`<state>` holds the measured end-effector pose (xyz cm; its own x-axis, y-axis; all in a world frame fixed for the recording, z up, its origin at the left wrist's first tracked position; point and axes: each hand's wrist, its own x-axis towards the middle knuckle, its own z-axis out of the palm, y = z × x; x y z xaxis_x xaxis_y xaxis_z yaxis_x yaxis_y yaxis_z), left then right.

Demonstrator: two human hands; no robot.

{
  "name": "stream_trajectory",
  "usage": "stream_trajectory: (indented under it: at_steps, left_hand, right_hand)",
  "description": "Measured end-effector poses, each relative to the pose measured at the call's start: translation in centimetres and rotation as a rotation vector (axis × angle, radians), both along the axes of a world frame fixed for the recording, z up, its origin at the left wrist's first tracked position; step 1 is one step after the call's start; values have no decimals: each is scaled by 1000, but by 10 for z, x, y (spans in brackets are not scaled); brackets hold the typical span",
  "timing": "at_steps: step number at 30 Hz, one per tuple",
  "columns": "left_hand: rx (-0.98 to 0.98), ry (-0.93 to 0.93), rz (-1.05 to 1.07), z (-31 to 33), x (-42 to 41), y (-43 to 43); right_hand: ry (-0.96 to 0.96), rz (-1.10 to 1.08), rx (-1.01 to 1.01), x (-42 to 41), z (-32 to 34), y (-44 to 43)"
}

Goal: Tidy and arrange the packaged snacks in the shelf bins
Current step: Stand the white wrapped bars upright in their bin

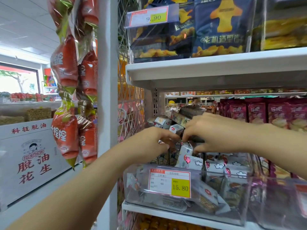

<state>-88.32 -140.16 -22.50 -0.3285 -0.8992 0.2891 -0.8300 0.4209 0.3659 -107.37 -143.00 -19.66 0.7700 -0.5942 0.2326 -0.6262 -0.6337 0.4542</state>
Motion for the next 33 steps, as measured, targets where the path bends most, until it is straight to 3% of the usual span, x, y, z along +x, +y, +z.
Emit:
stream_trajectory:
  at_steps: [11, 18, 25, 29, 33]
  left_hand:
    - [23, 123, 33, -5, 5, -8]
    - [75, 251, -144, -3, 8, 4]
    - [-106, 235, -37, -10, 10, 12]
    - [-175, 293, 12, -14, 16, 17]
    - [-291, 230, 68, -18, 21, 24]
  right_hand:
    - [-278, 83, 214, -10, 1, -1]
    - [-578, 245, 267, -22, 18, 13]
    - [-691, 367, 343, -21, 8, 21]
    - [-681, 343, 371, -17, 5, 24]
    - [-758, 324, 493, -7, 5, 29]
